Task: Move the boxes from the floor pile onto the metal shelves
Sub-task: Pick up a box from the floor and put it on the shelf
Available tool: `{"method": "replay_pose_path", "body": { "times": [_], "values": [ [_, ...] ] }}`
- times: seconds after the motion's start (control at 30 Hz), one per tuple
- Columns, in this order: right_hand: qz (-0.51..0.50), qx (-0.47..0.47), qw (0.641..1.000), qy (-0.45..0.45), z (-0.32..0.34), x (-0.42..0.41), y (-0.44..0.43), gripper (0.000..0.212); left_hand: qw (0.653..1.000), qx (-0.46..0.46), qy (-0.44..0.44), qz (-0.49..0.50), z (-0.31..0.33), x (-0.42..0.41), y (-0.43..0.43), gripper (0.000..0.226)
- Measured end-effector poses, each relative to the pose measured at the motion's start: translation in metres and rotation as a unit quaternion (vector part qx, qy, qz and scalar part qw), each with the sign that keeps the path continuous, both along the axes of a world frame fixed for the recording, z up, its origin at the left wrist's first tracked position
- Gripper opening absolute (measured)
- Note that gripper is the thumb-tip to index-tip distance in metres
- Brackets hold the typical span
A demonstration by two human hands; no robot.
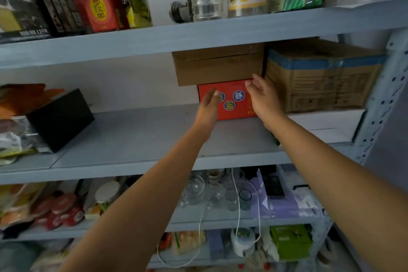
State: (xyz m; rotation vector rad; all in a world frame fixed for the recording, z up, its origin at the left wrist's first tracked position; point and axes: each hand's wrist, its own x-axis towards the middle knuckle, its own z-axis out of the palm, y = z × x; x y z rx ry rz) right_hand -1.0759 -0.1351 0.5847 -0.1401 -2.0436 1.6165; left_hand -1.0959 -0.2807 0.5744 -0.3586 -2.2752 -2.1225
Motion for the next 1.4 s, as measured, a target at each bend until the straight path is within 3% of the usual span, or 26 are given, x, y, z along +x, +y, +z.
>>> {"method": "replay_pose_path", "body": {
  "times": [0.13,0.3,0.73,1.0,1.2,1.4],
  "values": [
    [0.028,-0.043,0.999,0.020,-0.003,0.047,0.013,0.050,0.999,0.026,0.026,-0.004,-0.005,0.034,0.015,0.044],
    [0.040,-0.055,0.998,-0.018,-0.045,0.120,0.039,0.048,0.998,0.046,0.002,-0.052,-0.055,0.097,0.041,0.046],
    [-0.089,-0.091,0.985,-0.117,-0.151,0.292,0.070,0.050,0.973,0.015,-0.086,-0.213,-0.149,0.222,0.072,0.045],
    [-0.238,-0.097,0.948,-0.188,-0.196,0.429,0.070,0.049,0.923,0.012,-0.168,-0.345,-0.215,0.316,0.108,0.041],
    [-0.333,-0.098,0.913,-0.213,-0.196,0.524,0.086,0.048,0.881,-0.004,-0.184,-0.436,-0.221,0.395,0.151,0.024],
    [-0.384,-0.117,0.892,-0.211,-0.203,0.599,0.101,0.046,0.840,-0.026,-0.197,-0.504,-0.228,0.462,0.185,0.042]
  ]
}}
